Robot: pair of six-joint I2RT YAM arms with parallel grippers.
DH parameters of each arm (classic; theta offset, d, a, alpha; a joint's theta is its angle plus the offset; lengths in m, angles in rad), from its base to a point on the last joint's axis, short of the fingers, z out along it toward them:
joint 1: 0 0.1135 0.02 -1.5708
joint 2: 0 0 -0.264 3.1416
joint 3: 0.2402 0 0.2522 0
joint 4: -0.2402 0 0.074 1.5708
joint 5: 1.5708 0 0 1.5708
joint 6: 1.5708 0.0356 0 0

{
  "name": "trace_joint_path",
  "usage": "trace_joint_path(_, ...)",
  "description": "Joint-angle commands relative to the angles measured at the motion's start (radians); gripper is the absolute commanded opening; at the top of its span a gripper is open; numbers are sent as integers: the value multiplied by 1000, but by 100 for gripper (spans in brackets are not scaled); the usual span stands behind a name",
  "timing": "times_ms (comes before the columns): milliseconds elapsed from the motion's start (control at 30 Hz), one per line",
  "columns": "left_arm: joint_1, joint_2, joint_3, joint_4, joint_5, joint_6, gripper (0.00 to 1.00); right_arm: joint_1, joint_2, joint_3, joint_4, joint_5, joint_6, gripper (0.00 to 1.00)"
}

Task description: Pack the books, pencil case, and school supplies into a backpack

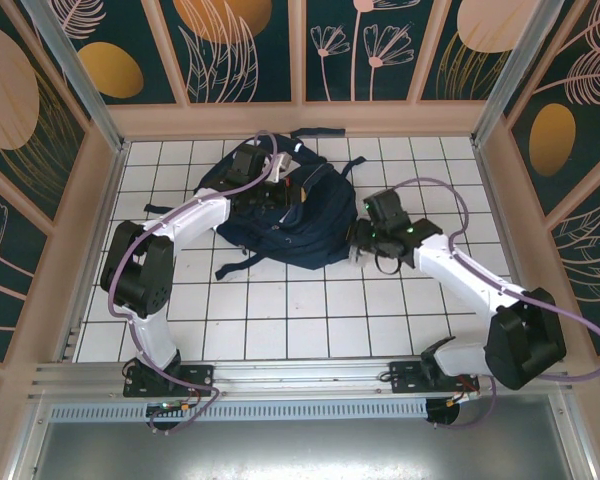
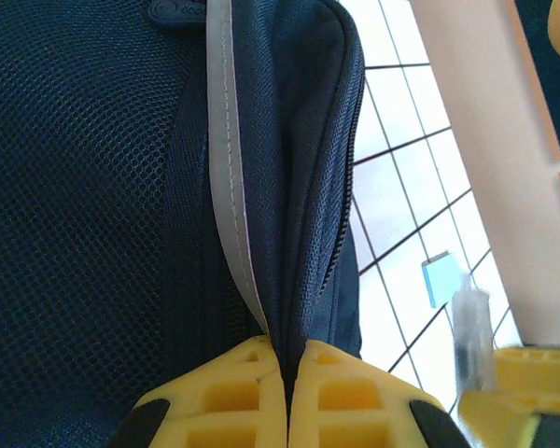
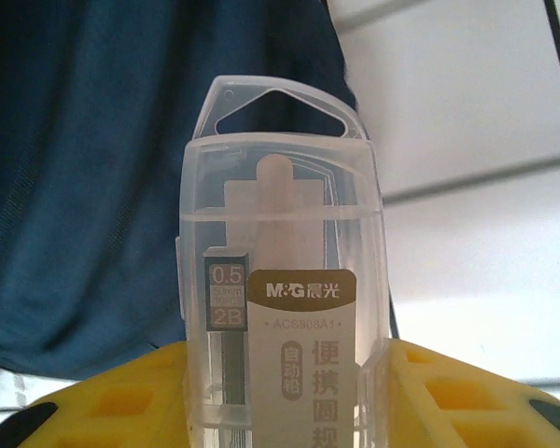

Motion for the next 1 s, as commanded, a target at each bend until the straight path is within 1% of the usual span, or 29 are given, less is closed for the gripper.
trace_joint_path(0, 0, -72, -16, 151, 84, -65, 0, -54, 57, 85, 151, -107, -45, 45)
trace_joint_path(67, 0, -76, -30, 177, 93, -88, 0, -73, 120, 128, 227, -139, -19, 45)
trace_joint_path(200, 0, -84, -42, 196, 91, -110, 0, -77, 248, 192, 371, -160, 93, 46)
trace_joint_path(333, 0, -87, -52, 226, 99, -146, 0, -71, 337, 185, 523, -189, 212, 45)
trace_joint_path(433, 0, -92, -62, 261, 105, -178, 0, -51, 404, 205, 588, -222, 258, 44)
trace_joint_path(500, 0, -95, -63, 267, 106, -187, 0, -29, 447, 228, 644, -273, 274, 43)
trace_joint_path(567, 0, -98, -66, 265, 102, -187, 0, -1, 492, 285, 634, -309, 265, 42)
trace_joint_path(633, 0, -98, -76, 266, 103, -189, 0, 25, 525, 325, 616, -309, 260, 43)
trace_joint_path(667, 0, -98, -83, 270, 109, -194, 0, 34, 538, 334, 622, -320, 270, 45)
trace_joint_path(767, 1, -102, -102, 291, 122, -212, 0, 37, 559, 345, 645, -377, 305, 64)
trace_joint_path(800, 0, -104, -104, 294, 122, -214, 0, 37, 558, 343, 644, -383, 304, 68)
trace_joint_path(900, 0, -119, -102, 294, 117, -212, 0, 37, 524, 325, 623, -340, 281, 72)
trace_joint_path(967, 0, -128, -94, 292, 117, -211, 0, 29, 496, 306, 618, -328, 271, 71)
